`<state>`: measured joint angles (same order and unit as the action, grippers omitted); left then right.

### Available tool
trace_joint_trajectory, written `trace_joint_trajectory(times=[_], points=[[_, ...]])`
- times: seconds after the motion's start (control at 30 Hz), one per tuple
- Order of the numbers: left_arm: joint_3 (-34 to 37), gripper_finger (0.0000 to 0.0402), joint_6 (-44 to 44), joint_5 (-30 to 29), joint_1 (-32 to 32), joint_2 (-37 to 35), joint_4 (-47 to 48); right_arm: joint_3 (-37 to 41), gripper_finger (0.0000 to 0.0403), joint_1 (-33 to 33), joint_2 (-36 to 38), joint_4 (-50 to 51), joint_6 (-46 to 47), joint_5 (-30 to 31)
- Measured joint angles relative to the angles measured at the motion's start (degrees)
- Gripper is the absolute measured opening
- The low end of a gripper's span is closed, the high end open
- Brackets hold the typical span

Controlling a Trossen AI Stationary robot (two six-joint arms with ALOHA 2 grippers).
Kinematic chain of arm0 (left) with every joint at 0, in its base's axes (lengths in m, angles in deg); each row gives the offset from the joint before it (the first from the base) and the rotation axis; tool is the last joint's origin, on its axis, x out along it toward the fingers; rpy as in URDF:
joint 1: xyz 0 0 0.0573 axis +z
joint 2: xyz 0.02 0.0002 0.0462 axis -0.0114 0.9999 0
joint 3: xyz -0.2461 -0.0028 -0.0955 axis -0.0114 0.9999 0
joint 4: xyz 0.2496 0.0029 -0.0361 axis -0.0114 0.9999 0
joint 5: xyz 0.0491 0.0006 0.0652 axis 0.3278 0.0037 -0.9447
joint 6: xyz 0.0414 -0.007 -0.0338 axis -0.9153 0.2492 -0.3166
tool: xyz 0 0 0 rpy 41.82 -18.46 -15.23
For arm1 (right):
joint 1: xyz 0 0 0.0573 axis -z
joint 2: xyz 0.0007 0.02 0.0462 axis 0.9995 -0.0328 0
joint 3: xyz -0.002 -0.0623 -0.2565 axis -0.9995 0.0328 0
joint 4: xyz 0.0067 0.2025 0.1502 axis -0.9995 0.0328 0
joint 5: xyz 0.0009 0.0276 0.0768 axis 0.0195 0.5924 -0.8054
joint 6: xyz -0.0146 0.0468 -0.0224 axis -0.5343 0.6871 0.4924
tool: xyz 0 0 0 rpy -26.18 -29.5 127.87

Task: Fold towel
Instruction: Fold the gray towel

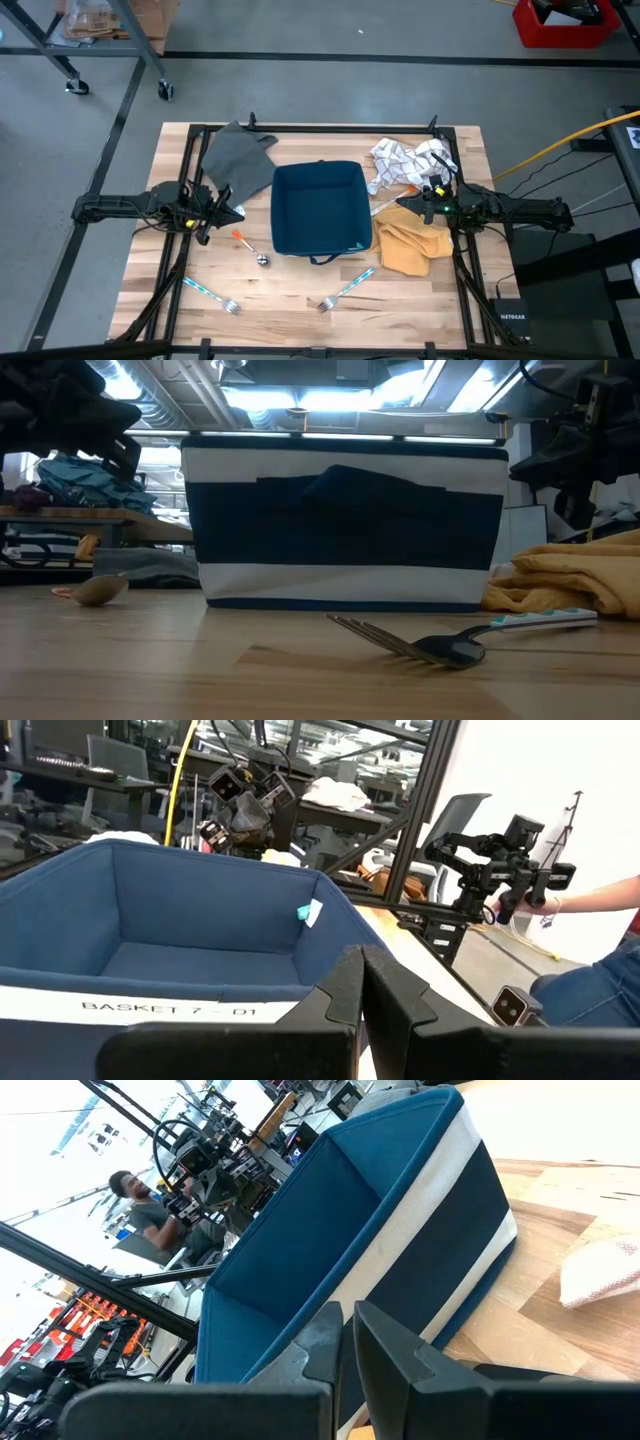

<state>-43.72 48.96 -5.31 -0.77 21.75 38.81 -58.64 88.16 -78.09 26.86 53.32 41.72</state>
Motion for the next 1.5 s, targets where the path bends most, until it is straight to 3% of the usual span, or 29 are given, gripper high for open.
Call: trace_joint_trajectory(times=[0.3,0.53,0.73,0.87,1.0,1.23,1.37,1.5], points=[[0.0,0.0000,9.5,-4.2,0.0,0.0,-10.6,0.0,0.0035,0.0,0.0,0.0,0.0,0.0],[0.0,0.0000,7.8,-18.1,0.0,0.0,-22.1,0.0,0.0035,0.0,0.0,0.0,0.0,0.0],[0.0,0.0000,-4.0,-29.7,0.0,0.0,-28.4,0.0,0.0035,0.0,0.0,0.0,0.0,0.0],[-0.3,0.0000,-13.2,-41.3,0.0,0.0,-25.1,0.0,0.0035,0.0,0.0,-0.2,0.0,0.0],[-0.4,0.0000,-14.4,-50.8,0.0,0.0,-19.0,0.0,0.0035,-0.1,0.0,-0.3,0.0,0.0],[-0.7,0.0000,-0.5,-51.1,-0.3,0.3,0.1,0.0,0.0035,-0.1,0.0,-0.4,0.0,0.0],[-2.4,0.0000,-0.7,-51.0,-0.1,3.4,2.5,0.0,0.0035,-0.1,0.0,-0.4,0.0,0.0],[-7.7,0.0000,0.3,-51.1,1.1,6.6,10.8,0.0,0.0035,-0.1,0.0,-0.4,0.0,0.0]])
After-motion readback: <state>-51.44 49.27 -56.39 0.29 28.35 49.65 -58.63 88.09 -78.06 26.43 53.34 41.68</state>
